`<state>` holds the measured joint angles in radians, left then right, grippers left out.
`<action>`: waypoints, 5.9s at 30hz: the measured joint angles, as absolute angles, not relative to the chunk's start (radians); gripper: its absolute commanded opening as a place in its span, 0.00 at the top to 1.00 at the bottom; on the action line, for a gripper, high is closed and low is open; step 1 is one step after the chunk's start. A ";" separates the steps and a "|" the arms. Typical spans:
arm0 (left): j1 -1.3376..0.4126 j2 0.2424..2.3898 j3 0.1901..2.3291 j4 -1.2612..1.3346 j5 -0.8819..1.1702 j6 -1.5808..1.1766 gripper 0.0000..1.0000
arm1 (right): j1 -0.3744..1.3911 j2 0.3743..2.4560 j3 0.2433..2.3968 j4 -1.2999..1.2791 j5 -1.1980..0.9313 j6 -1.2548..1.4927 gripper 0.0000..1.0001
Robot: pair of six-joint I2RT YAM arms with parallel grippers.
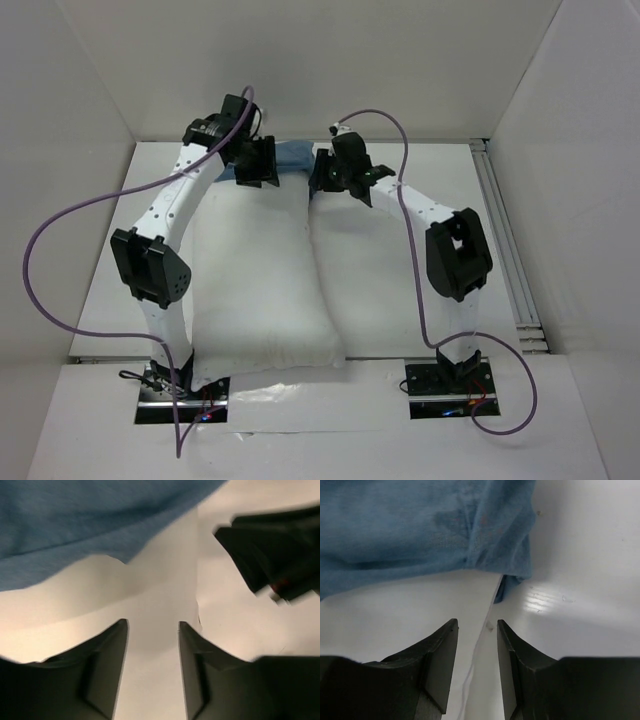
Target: Put the pillow into the pillowcase
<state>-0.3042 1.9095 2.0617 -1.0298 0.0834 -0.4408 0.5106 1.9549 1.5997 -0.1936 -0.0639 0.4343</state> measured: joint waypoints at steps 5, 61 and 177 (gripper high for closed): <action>-0.371 1.910 2.061 -1.062 0.066 -0.442 0.24 | 0.511 2.057 1.640 -0.192 -0.035 0.418 0.45; -0.364 2.086 2.050 -1.029 -0.142 -0.508 1.00 | 0.427 1.621 1.221 -0.341 -0.263 0.267 0.97; -0.258 1.758 1.930 -0.986 -0.098 -0.426 0.35 | 0.897 1.611 1.325 -0.539 -0.347 0.332 0.60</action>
<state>-0.2581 1.7584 1.9305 -0.9863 -0.0982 -0.4255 0.8974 1.6108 1.3251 -0.5388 -0.3473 0.3317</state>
